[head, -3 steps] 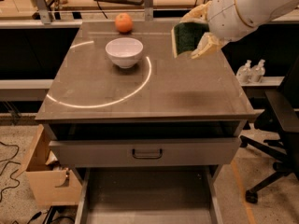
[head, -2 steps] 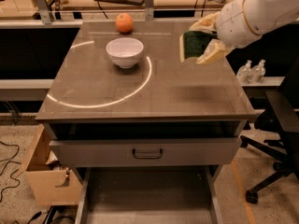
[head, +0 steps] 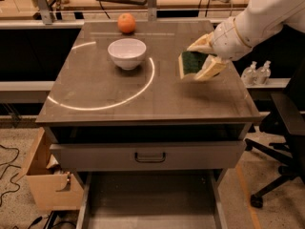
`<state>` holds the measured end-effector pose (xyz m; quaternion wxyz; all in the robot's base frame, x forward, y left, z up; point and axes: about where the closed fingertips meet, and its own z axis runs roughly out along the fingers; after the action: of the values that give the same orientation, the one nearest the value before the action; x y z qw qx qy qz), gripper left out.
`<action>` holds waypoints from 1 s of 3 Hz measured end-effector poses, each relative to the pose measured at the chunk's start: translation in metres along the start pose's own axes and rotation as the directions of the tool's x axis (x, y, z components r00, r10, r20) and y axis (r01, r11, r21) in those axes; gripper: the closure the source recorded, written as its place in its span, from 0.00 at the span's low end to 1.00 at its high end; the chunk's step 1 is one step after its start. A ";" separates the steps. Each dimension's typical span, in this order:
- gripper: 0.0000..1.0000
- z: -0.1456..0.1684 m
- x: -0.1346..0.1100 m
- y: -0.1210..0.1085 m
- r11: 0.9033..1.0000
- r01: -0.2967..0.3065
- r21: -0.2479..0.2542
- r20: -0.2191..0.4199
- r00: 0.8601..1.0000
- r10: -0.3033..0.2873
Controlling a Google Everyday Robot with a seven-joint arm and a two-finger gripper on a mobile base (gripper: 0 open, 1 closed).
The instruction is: Pick sponge from middle drawer and place on counter
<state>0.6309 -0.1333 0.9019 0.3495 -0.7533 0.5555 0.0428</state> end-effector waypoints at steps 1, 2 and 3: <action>0.80 0.014 0.006 0.008 0.998 -0.007 -0.066 -0.010 1.000 0.006; 0.57 0.015 0.003 0.007 0.997 0.039 -0.064 0.003 0.999 -0.039; 0.28 0.018 -0.001 0.007 0.994 0.085 -0.065 0.019 0.996 -0.084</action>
Offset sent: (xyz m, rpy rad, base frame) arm 0.0004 0.0020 -0.0148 -0.0278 0.0480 0.0175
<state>0.6306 -0.1229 0.8858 0.3308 -0.7868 0.5185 0.0521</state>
